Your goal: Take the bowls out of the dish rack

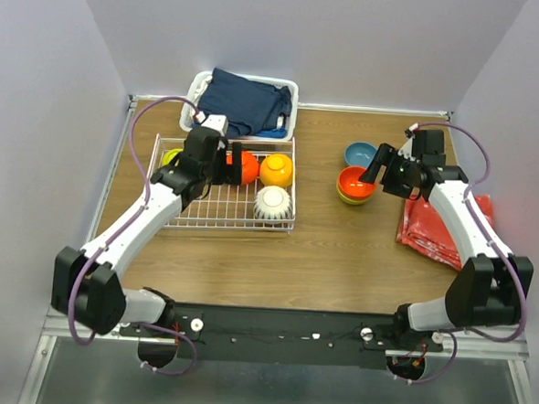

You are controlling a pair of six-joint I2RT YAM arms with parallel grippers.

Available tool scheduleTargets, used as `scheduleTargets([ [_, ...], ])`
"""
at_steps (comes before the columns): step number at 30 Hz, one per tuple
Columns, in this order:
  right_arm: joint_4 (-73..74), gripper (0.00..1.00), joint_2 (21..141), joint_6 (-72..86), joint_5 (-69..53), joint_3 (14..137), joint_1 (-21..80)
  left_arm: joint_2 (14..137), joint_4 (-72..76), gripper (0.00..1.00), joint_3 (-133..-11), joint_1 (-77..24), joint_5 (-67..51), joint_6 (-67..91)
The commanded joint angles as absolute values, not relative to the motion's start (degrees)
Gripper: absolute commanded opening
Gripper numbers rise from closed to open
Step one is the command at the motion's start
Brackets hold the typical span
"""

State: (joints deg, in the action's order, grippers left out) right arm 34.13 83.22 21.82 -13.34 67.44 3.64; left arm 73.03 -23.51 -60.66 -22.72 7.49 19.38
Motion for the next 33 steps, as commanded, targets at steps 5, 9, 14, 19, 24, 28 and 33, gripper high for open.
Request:
scheduleTargets([
  [5,26.0,0.9,74.8,22.8,-19.9,58.3,3.6,87.5,-26.9,0.99,-72.6,-21.0,14.9,21.1],
  [9,24.9,0.91,72.7,22.3,-21.7,55.9,3.6,93.4,-27.1,0.99,-75.8,-19.9,17.5,21.0],
  [14,25.9,0.91,72.0,20.0,-22.3,55.1,3.6,97.8,-27.0,0.99,-78.9,-19.4,18.2,20.6],
  [19,26.7,0.91,71.4,19.3,-22.0,54.6,3.6,101.1,-28.1,0.94,-80.1,-18.5,19.3,20.0],
  [24,26.2,0.91,71.6,19.4,-22.2,54.1,3.6,100.6,-28.7,0.84,-77.2,-17.4,22.8,18.5],
  [28,25.9,0.91,72.4,19.5,-22.9,54.4,3.6,98.4,-28.3,0.78,-74.5,-15.3,25.0,17.2],
  [33,25.6,0.9,73.7,19.5,-23.6,54.9,3.7,96.7,-29.1,0.78,-73.7,-13.5,28.6,14.6],
])
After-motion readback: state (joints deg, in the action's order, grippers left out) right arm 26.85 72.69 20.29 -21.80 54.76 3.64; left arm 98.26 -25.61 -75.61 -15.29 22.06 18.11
